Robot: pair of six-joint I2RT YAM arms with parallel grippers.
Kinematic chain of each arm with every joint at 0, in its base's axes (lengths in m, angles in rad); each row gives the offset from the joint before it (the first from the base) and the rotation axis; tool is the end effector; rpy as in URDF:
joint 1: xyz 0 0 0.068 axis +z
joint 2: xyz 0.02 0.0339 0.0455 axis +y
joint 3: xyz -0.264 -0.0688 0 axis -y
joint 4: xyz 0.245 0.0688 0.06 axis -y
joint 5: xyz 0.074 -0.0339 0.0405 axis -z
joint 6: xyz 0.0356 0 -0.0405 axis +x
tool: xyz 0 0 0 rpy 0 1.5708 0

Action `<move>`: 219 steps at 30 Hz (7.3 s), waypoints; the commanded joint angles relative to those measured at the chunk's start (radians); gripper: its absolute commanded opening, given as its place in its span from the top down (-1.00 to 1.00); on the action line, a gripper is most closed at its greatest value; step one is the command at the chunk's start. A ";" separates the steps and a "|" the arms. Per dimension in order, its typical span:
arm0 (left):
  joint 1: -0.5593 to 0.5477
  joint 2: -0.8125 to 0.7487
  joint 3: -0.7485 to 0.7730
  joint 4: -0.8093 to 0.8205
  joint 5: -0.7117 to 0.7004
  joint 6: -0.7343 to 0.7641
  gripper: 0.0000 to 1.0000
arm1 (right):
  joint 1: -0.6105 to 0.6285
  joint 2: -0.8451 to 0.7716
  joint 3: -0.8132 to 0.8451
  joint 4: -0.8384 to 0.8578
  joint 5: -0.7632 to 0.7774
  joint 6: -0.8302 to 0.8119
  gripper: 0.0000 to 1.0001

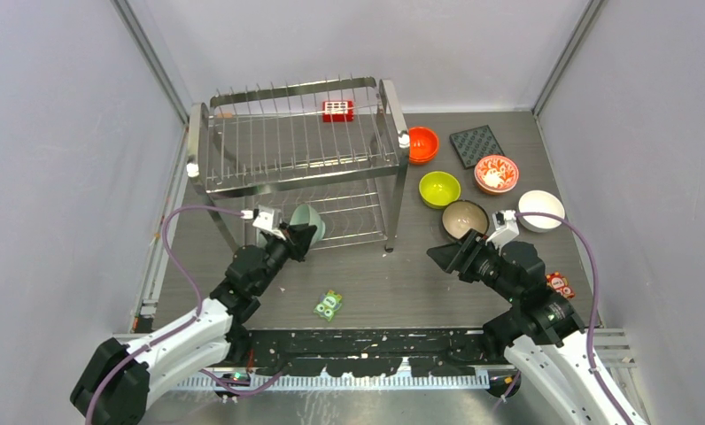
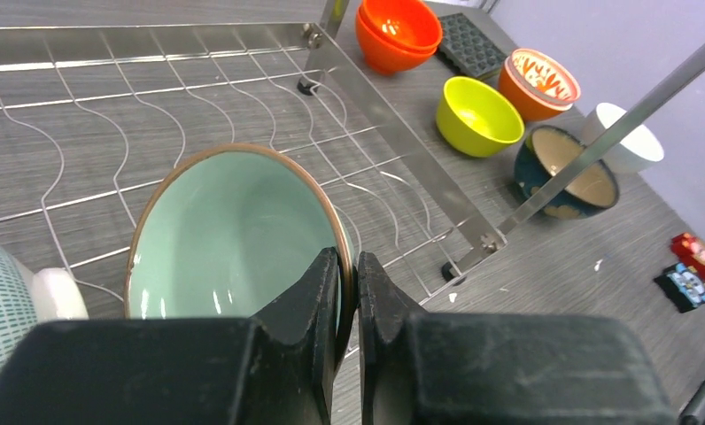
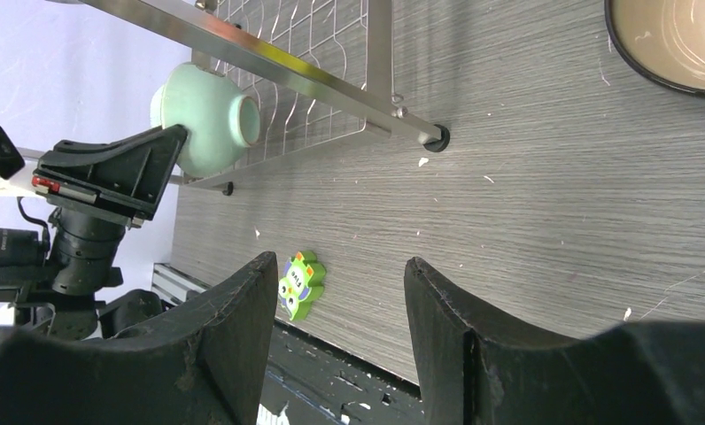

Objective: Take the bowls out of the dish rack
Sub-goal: Pick up the bowl from the dish rack, then place the bowl at the center of the board.

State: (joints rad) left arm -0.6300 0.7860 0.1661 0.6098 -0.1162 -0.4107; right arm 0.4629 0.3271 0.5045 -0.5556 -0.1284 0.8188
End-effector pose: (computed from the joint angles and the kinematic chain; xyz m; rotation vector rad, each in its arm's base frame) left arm 0.1455 -0.1010 0.2057 0.0848 1.6253 -0.7177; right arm 0.0894 0.0497 0.2603 0.2778 2.0553 0.9476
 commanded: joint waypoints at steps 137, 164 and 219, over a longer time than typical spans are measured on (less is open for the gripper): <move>-1.088 0.409 0.569 -0.619 -0.230 0.816 1.00 | 0.173 0.215 0.175 -0.268 0.182 0.149 -0.38; -1.096 0.487 0.528 -0.480 -0.166 0.893 1.00 | 0.182 0.343 0.274 -0.354 -0.048 0.009 -0.61; -1.151 0.384 0.477 -0.421 -0.339 0.692 -0.23 | 0.680 0.689 0.340 -0.288 0.335 0.031 0.98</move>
State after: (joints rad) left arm -1.7775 1.2236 0.6167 0.0967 -0.3805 0.3332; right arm 1.1324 1.0481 0.7654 -0.8474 0.1139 0.8013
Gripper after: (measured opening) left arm 0.534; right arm 0.074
